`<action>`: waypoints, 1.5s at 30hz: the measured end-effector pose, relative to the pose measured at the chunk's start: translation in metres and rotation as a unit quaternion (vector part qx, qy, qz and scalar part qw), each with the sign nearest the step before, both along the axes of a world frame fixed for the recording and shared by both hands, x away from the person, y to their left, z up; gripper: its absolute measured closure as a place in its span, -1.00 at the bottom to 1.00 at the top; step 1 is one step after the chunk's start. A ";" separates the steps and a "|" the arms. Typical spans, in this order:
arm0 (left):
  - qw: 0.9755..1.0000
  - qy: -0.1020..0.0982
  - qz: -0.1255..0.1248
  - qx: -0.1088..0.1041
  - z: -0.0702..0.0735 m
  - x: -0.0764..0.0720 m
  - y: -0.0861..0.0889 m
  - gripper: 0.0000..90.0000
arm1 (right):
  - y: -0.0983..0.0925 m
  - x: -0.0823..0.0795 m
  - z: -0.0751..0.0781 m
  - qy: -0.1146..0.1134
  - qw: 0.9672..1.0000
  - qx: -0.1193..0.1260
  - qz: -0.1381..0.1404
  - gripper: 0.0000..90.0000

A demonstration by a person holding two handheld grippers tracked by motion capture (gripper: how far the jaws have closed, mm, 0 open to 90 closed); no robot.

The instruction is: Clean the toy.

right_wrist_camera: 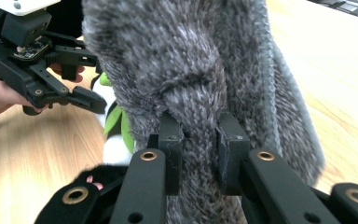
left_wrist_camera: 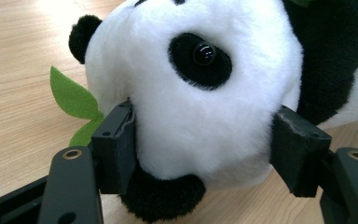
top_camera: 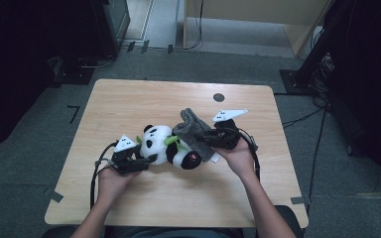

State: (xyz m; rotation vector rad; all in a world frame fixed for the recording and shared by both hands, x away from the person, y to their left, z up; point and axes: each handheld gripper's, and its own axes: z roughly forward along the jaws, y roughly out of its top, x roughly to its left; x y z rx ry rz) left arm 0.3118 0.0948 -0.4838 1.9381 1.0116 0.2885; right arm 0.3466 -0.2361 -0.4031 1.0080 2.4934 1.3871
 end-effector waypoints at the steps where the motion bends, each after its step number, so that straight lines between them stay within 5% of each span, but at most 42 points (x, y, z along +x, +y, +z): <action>1: 1.000 -0.001 0.001 -0.001 0.000 0.000 0.000 -0.29 | 0.003 0.002 0.000 0.003 1.000 -0.002 0.000 0.69; 12: 1.000 -0.004 0.004 0.008 0.000 -0.002 -0.002 -0.29 | 0.024 0.010 -0.020 0.006 1.000 -0.030 0.004 0.68; 30: 1.000 0.005 0.000 0.003 0.001 0.002 0.000 -0.29 | -0.005 0.005 -0.038 0.027 1.000 -0.014 -0.003 0.71; 40: 1.000 0.013 -0.002 -0.004 0.003 0.005 0.000 -0.29 | -0.020 0.001 -0.052 0.037 0.998 -0.034 -0.026 0.69; 45: 1.000 0.017 -0.004 -0.003 0.004 0.006 0.000 -0.30 | -0.025 0.000 -0.059 0.051 0.998 -0.018 -0.032 0.70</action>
